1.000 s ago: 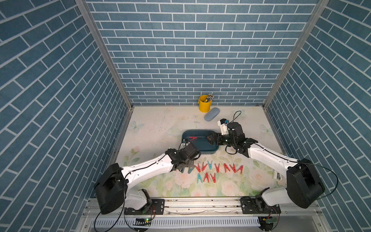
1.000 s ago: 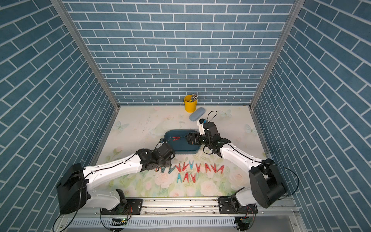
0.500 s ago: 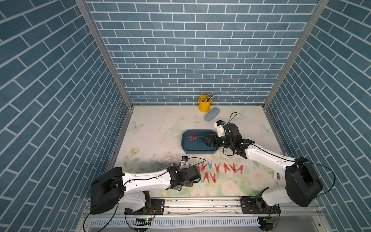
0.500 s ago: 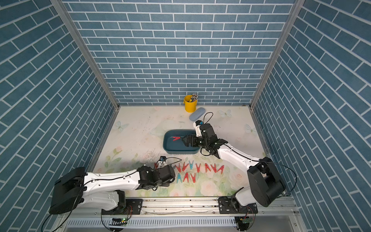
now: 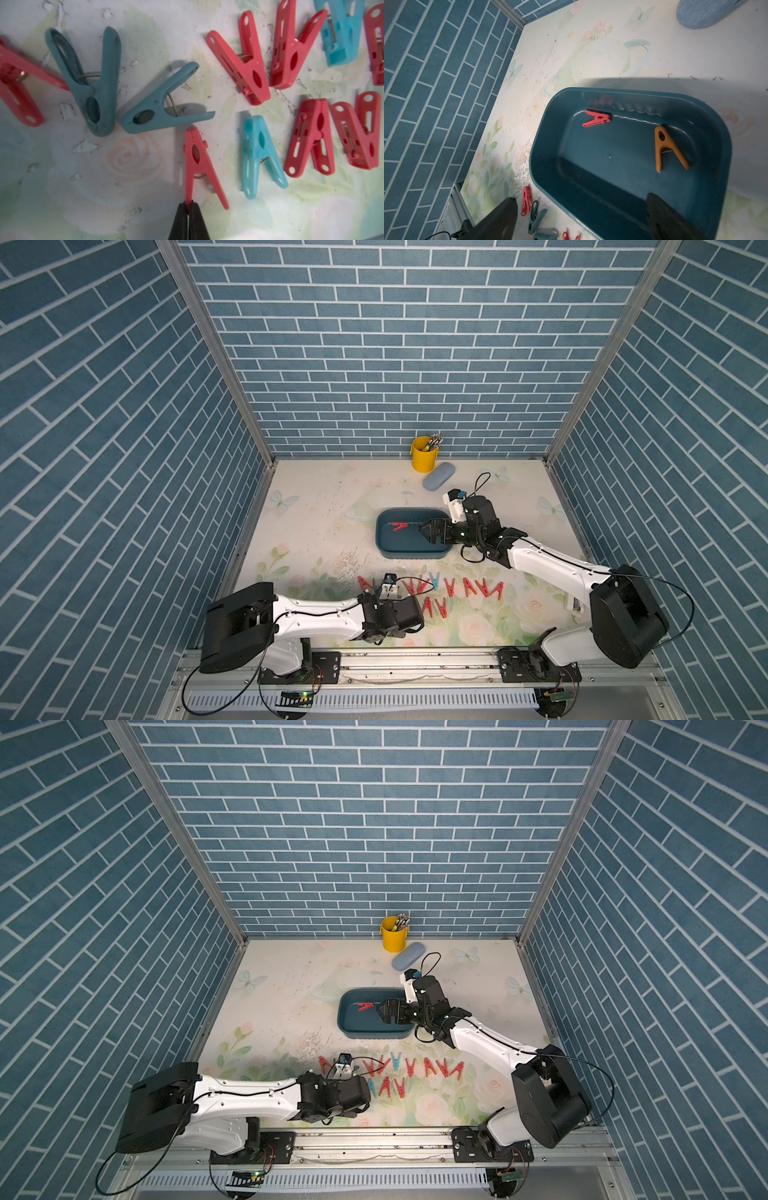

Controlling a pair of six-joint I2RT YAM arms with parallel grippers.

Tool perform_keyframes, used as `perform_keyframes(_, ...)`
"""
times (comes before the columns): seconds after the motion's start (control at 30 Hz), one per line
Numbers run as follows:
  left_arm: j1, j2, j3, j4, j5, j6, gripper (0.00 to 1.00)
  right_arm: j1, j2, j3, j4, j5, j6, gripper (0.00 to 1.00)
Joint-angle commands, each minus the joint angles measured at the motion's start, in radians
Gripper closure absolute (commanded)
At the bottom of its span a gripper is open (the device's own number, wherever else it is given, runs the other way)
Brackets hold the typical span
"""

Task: Take the clothespins out of the storage box
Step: Place the clothespin at the center of the board.

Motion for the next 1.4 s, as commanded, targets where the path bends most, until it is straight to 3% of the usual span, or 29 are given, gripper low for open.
perform_keyframes(0.0, -0.013, -0.015, 0.000, -0.048, -0.026, -0.025, 1.00, 0.007, -0.013, -0.011, 0.014, 0.005, 0.016, 0.01)
perform_keyframes(0.33, -0.014, -0.092, -0.034, -0.054, -0.033, -0.078, 0.96, 0.009, -0.008, -0.011, 0.023, -0.002, 0.019, 0.00)
perform_keyframes(0.57, -0.014, -0.052, -0.040, -0.036, -0.028, -0.061, 0.92, 0.012, -0.011, -0.020, 0.026, -0.001, 0.023, 0.01)
perform_keyframes(0.7, -0.014, -0.029, -0.032, -0.021, -0.026, -0.053, 0.83, 0.012, -0.011, -0.015, 0.006, 0.014, 0.018, 0.01)
perform_keyframes(0.8, -0.014, -0.027, -0.030, -0.015, -0.024, -0.048, 0.68, 0.013, 0.003, 0.009, -0.045, 0.055, 0.004, 0.01)
perform_keyframes(0.97, -0.011, -0.051, -0.003, -0.054, -0.051, -0.046, 0.56, 0.013, 0.047, 0.066, -0.127, 0.108, -0.029, 0.00)
perform_keyframes(1.17, 0.045, -0.161, 0.055, -0.140, -0.108, -0.005, 0.37, 0.014, 0.135, 0.158, -0.232, 0.145, -0.070, 0.31)
perform_keyframes(1.37, 0.183, -0.337, 0.099, -0.170, -0.134, 0.076, 0.13, 0.024, 0.217, 0.251, -0.326, 0.213, -0.095, 0.46)
